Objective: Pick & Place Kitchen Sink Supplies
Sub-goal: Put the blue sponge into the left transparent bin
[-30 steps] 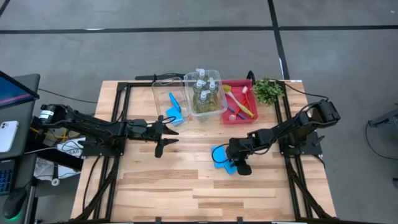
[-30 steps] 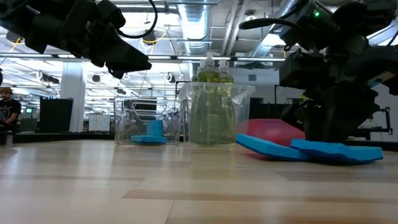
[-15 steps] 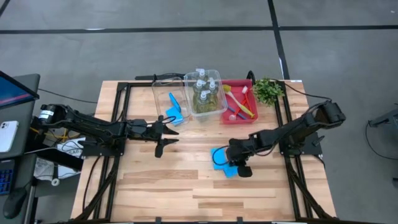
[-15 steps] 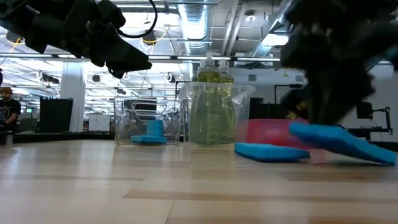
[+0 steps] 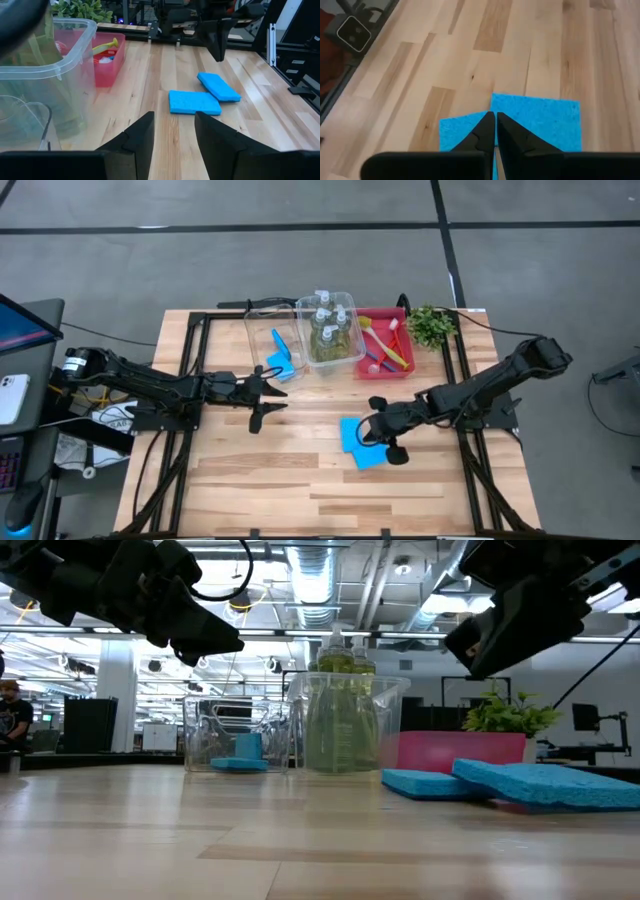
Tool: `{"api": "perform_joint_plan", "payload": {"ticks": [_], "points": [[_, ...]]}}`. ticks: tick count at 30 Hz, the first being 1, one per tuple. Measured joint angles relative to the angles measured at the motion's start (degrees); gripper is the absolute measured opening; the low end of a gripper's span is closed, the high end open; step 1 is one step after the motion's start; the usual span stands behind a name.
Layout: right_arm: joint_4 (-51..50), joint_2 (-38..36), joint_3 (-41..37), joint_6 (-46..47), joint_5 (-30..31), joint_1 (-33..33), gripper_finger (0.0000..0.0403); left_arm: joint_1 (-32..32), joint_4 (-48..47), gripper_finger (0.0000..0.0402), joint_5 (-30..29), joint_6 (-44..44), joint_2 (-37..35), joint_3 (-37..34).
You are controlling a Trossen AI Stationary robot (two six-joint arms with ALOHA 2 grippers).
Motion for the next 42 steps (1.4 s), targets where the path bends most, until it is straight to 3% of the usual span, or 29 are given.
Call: {"api": "perform_joint_plan", "payload": {"ticks": [17,30,42], "points": [[-2.7,7.2,0.1,4.3,0.0,1.1,0.0024,0.0,0.0,0.0143,0.0,0.0,0.0,0.0],[-2.8,7.1,0.1,7.3,0.0,0.0,0.0075,0.0,0.0,0.0143,0.0,0.0,0.0,0.0],[-4.3,7.1,0.1,7.3,0.0,-0.1,0.0082,0.0,0.0,0.0143,0.0,0.0,0.0,0.0]]}}
